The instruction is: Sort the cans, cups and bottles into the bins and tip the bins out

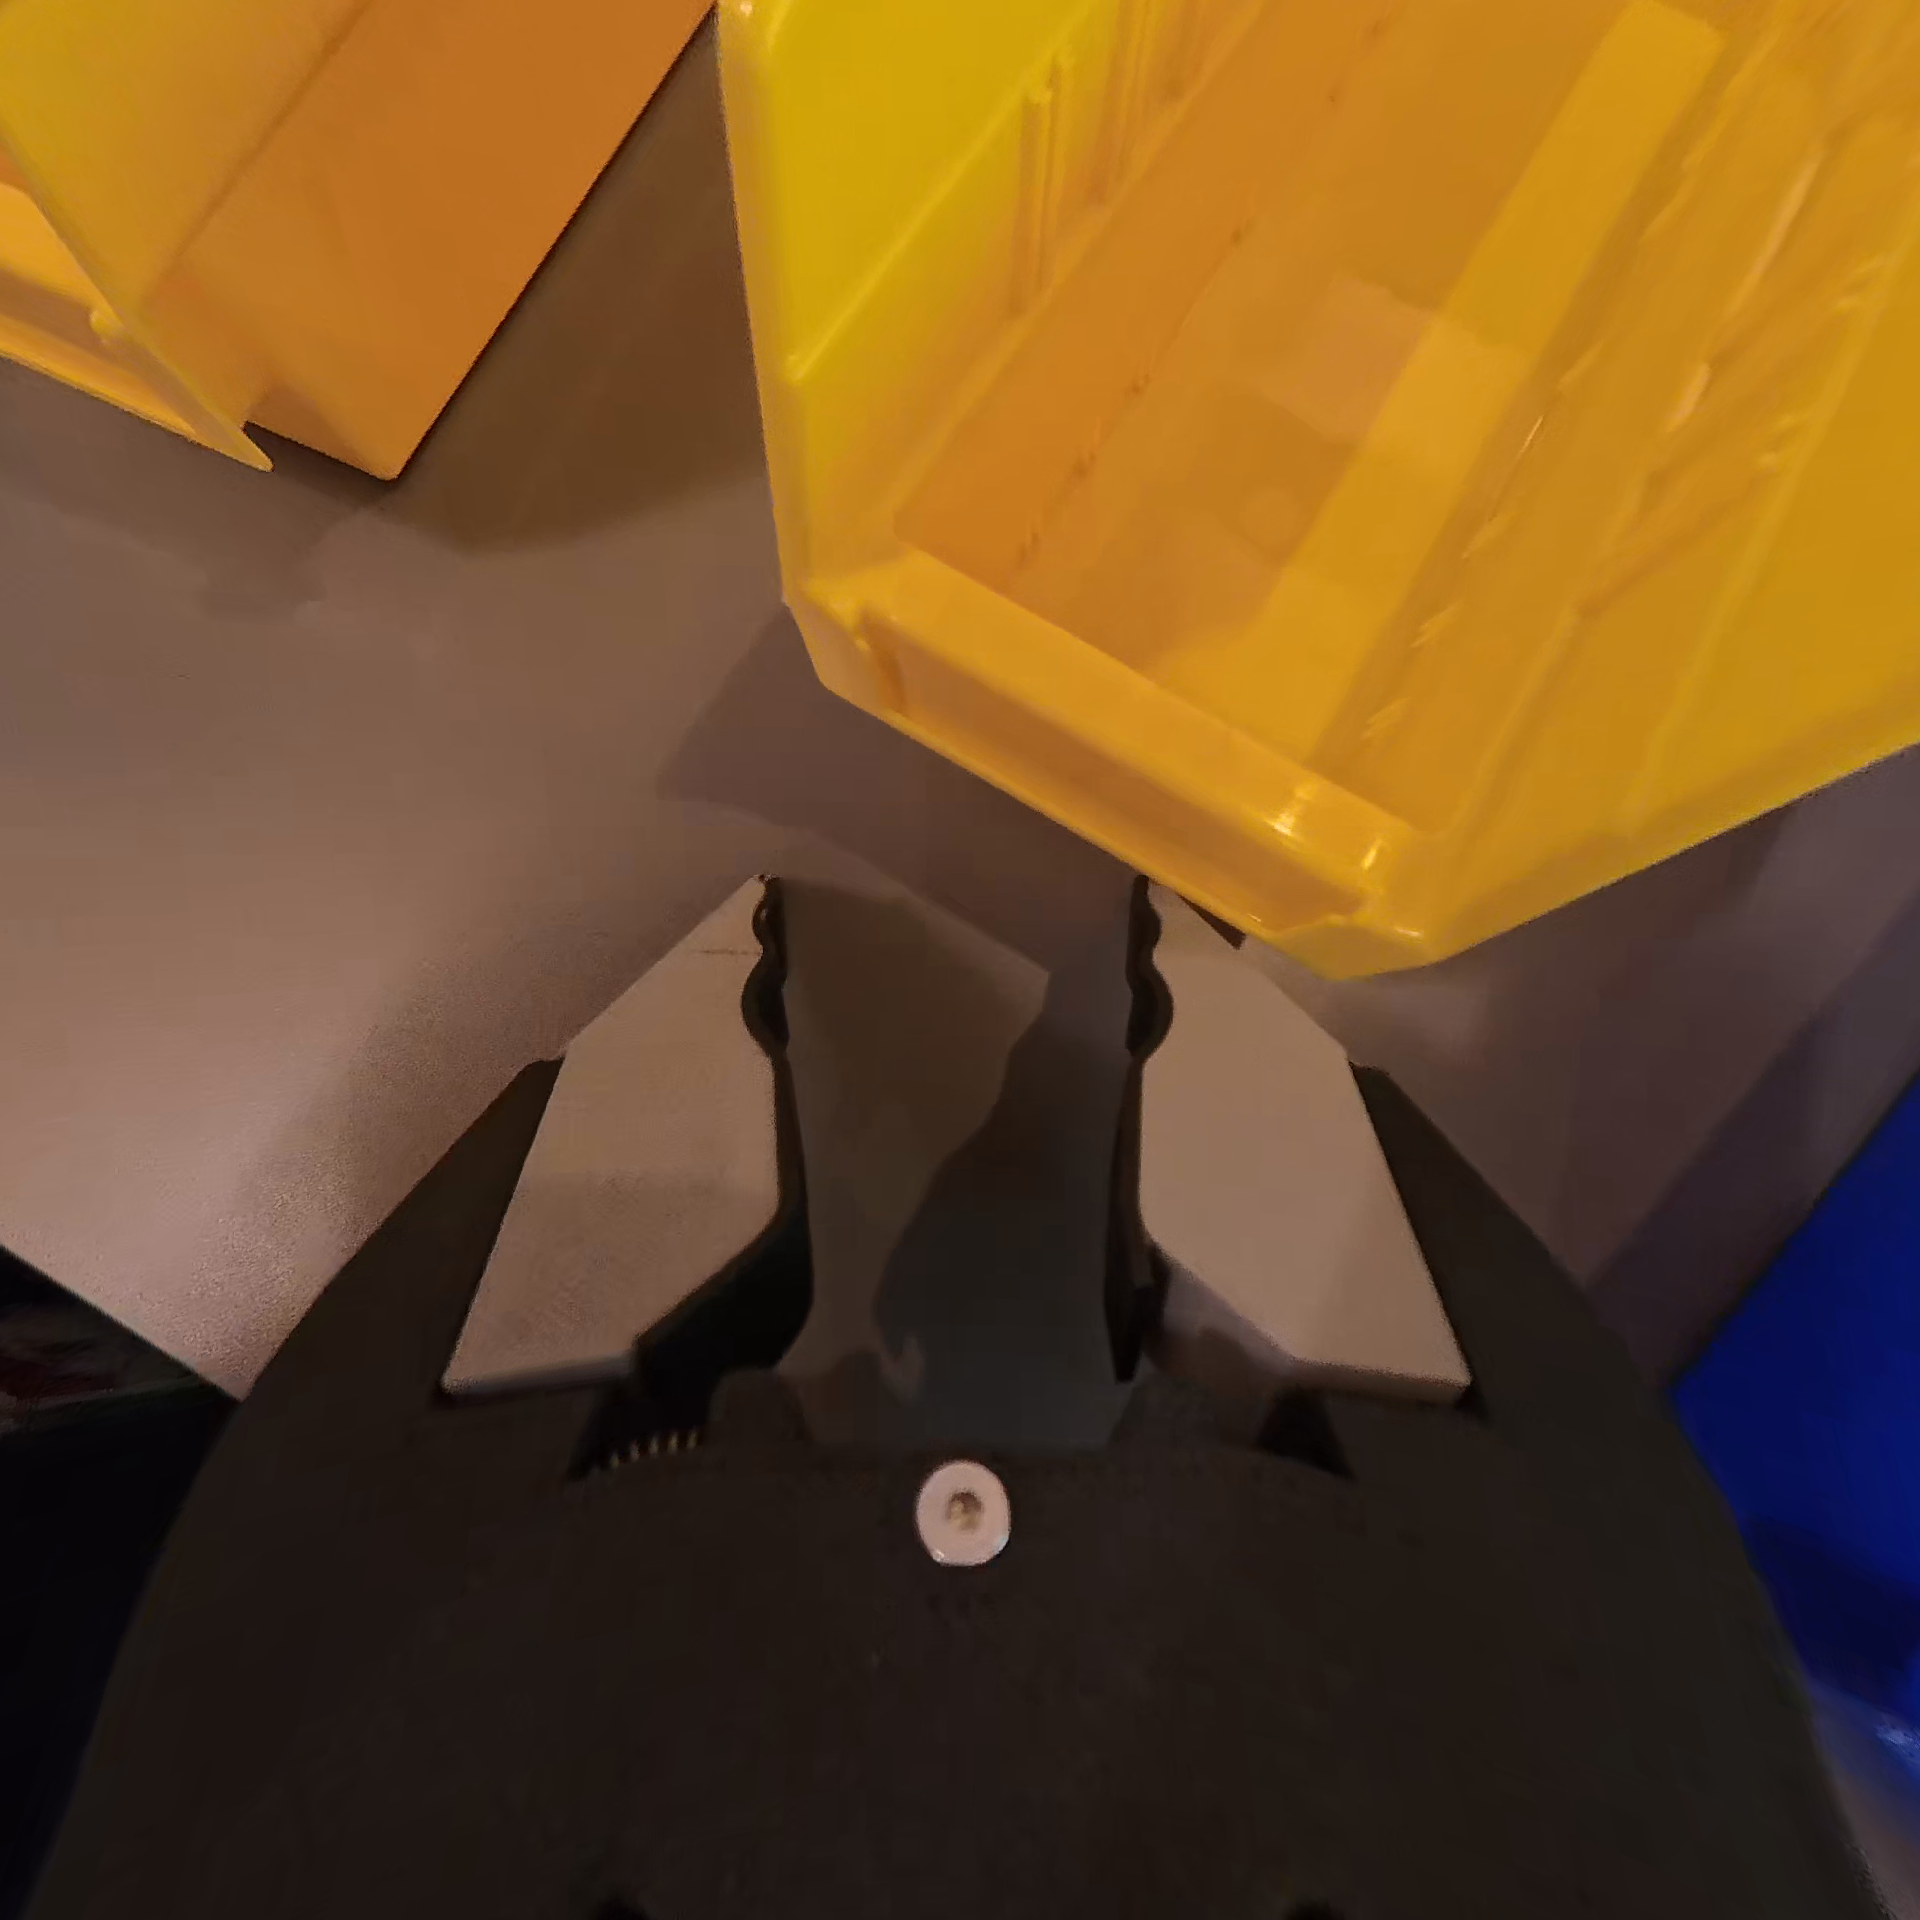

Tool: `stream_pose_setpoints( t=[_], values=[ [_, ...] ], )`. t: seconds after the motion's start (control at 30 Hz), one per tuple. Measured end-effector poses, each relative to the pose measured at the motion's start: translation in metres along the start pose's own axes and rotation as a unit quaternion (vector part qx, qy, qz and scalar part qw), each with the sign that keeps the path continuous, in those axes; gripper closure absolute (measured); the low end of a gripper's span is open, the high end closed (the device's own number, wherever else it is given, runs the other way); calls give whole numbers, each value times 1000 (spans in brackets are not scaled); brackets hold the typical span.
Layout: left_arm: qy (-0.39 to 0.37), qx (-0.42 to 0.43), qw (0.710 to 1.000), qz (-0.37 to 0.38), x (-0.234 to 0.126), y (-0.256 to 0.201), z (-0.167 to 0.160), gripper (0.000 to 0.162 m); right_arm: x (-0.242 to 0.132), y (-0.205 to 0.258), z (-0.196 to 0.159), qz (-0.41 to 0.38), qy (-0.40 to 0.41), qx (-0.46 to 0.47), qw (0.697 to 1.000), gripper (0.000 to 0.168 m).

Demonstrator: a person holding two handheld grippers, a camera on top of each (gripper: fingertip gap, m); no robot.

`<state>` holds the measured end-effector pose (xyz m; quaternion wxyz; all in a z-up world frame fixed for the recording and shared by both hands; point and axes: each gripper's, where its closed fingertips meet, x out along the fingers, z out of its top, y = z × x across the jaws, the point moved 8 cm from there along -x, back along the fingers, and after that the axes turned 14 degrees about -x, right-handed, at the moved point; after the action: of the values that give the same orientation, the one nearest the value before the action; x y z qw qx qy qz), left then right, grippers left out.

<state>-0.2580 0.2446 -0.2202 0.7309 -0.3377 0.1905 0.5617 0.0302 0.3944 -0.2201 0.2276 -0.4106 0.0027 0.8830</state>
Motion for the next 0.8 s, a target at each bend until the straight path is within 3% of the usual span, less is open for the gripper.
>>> stream_pose_setpoints(
  t=[0.17, 0.2, 0.3, 0.4, 0.6, 0.8],
  values=[
    [7, 10, 997, -71, 2, 1, 7, 111, 2, -1, 6, 21, 20, -25, 999, 109],
    [-20, 20, 997, -67, -1, 2, 11, 118, 3, 2, 8, 30, 22, -33, 999, 103],
    [-98, 60, 992, -46, -10, 1, 20, 116, 10, 9, 16, 55, 4, -57, 997, 98],
    [-90, 79, 992, -48, -6, 3, 23, 113, 18, 13, 19, 52, -39, -58, 996, 100],
    [-39, 60, 995, -72, 4, 5, 22, 121, 19, 16, 22, 32, -31, -37, 998, 100],
    [-61, 97, 991, -68, -1, -2, 20, 120, 20, 16, 21, 25, -43, -22, 999, 103]
  ],
)
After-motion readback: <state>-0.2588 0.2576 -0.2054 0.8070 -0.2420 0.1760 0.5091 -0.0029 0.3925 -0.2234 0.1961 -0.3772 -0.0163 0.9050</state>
